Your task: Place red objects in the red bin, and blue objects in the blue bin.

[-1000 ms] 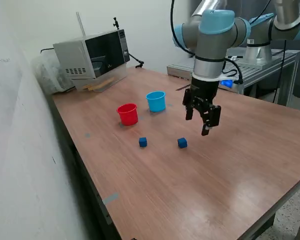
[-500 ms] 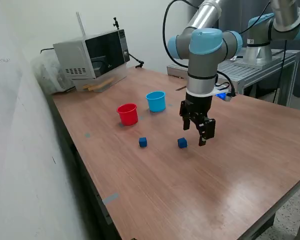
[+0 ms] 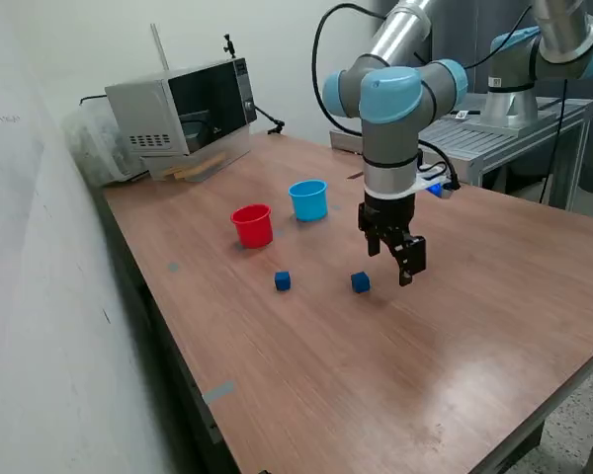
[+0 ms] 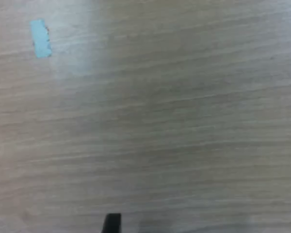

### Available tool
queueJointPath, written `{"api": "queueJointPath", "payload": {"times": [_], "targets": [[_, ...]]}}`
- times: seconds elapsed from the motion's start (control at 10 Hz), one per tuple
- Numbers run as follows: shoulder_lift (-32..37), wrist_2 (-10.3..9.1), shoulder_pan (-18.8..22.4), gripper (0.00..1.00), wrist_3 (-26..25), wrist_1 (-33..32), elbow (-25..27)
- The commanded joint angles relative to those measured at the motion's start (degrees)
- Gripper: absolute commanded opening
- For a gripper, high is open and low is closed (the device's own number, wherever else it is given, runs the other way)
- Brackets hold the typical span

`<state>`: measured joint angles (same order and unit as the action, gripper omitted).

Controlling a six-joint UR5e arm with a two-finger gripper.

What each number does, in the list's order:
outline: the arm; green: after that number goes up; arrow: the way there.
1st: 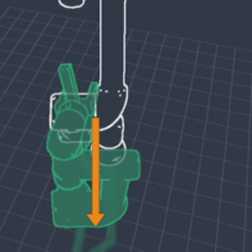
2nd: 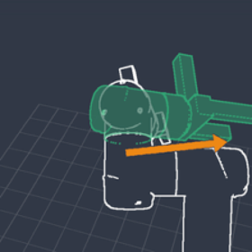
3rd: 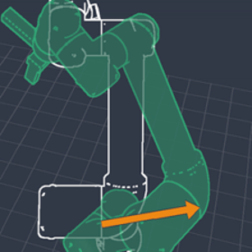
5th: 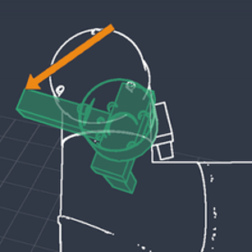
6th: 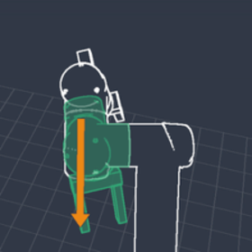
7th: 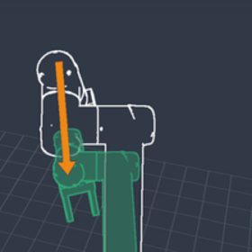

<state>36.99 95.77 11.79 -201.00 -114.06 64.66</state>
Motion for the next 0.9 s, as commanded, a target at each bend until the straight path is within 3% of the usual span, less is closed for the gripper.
{"api": "queueJointPath", "payload": {"times": [0.0,0.8], "targets": [[-0.5,-6.19,-1.3,1.00,0.4,1.0,-1.9],[-1.8,-6.65,-5.2,1.00,0.2,0.9,-2.6]]}}
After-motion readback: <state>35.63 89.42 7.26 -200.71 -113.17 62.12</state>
